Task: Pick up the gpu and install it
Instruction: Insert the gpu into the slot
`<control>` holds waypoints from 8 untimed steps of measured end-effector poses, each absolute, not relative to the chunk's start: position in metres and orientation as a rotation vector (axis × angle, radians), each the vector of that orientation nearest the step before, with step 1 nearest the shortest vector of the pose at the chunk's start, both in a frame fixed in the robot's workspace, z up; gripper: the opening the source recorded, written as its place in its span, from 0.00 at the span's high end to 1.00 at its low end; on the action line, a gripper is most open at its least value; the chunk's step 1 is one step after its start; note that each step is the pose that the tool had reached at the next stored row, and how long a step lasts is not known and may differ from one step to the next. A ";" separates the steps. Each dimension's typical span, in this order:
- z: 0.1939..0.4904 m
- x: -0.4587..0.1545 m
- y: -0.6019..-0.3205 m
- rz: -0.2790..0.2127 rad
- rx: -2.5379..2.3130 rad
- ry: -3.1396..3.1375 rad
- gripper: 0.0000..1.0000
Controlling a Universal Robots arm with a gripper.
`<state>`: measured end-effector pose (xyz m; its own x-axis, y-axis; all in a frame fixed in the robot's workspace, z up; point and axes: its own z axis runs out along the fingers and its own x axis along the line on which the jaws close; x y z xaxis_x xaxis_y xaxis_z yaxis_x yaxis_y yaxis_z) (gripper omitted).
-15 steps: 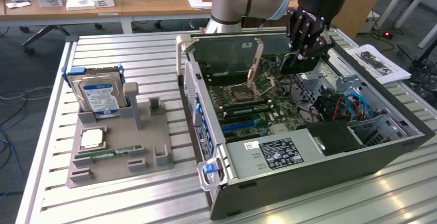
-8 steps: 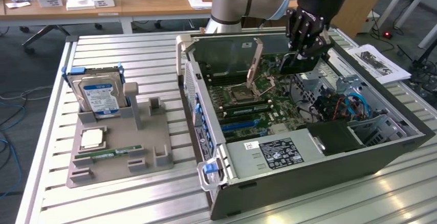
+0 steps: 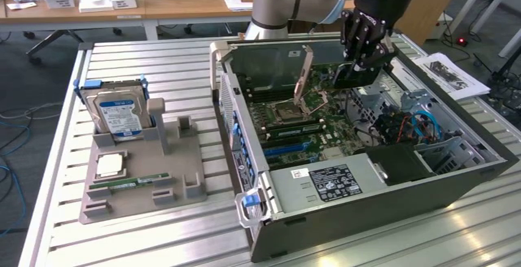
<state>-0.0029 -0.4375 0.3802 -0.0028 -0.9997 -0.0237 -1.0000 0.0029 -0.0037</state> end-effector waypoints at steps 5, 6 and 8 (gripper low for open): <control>0.380 -0.005 -0.437 0.021 -2.204 2.210 0.73; 0.380 -0.005 -0.437 0.021 -2.204 2.210 0.73; 0.380 -0.005 -0.437 0.021 -2.204 2.210 0.73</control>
<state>-0.0049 -0.4375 0.3802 -0.0026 -0.9997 -0.0238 -1.0000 0.0027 -0.0051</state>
